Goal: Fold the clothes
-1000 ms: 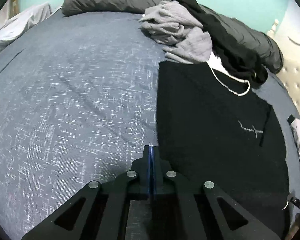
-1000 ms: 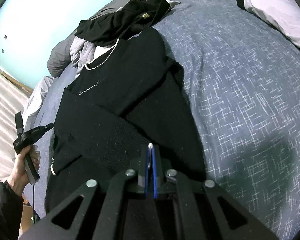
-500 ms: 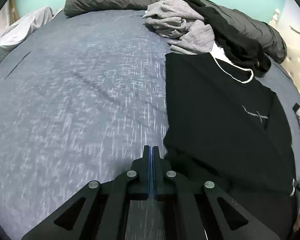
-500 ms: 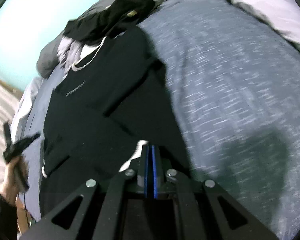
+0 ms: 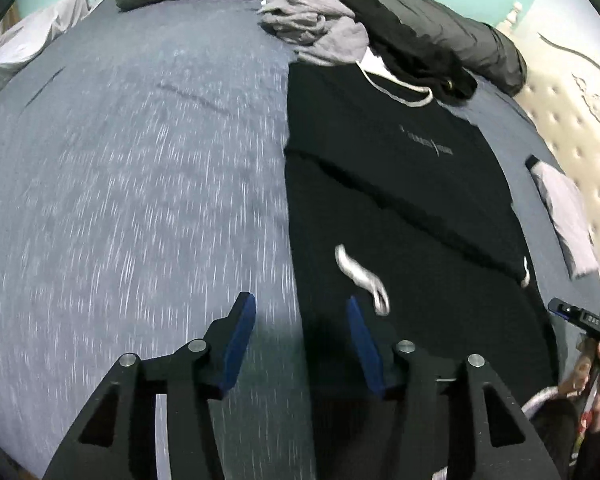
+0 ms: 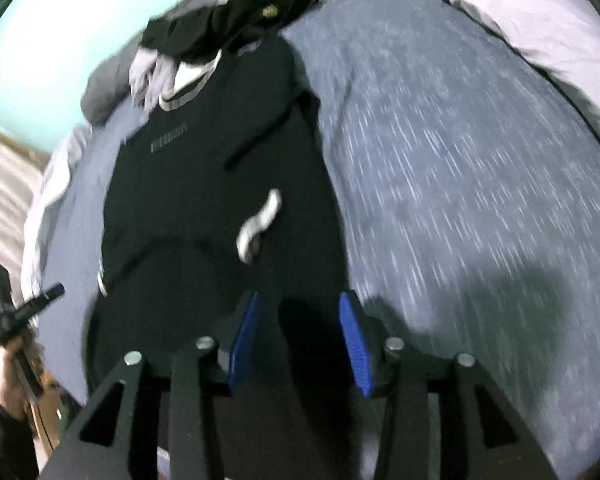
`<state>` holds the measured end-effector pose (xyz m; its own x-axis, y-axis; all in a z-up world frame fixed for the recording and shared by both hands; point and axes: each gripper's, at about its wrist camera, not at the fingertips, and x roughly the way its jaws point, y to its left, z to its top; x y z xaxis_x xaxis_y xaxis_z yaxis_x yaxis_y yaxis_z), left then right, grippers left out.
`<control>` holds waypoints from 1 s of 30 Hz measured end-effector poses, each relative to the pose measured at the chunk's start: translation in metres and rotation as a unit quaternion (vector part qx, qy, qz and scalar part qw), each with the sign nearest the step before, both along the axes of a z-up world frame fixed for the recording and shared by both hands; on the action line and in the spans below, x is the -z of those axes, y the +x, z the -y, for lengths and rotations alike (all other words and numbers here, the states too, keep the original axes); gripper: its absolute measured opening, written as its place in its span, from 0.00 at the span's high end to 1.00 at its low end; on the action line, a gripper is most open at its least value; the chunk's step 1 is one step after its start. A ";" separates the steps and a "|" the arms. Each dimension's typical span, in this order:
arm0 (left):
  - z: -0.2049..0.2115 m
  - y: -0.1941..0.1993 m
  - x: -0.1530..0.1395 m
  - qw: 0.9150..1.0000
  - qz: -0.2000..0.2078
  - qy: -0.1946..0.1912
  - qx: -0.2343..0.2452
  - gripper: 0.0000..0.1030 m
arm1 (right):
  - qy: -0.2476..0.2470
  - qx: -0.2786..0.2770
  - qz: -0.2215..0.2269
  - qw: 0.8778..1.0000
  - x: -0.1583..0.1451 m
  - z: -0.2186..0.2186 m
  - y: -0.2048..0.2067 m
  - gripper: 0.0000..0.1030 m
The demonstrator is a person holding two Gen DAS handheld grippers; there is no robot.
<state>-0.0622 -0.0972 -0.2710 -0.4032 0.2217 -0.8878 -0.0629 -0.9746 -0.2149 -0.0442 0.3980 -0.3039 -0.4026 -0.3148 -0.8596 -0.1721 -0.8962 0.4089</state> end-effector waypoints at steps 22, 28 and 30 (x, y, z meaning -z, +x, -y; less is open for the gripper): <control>-0.018 0.108 0.036 0.993 0.097 0.047 0.052 0.49 | -0.048 -0.045 0.074 0.995 0.009 0.008 0.088 0.55; -0.019 0.115 0.051 0.989 0.119 0.078 0.049 0.49 | -0.049 -0.044 0.075 0.995 0.012 0.013 0.086 0.55; -0.018 0.115 0.057 0.987 0.126 0.090 0.044 0.50 | -0.048 -0.045 0.077 0.995 0.012 0.013 0.087 0.55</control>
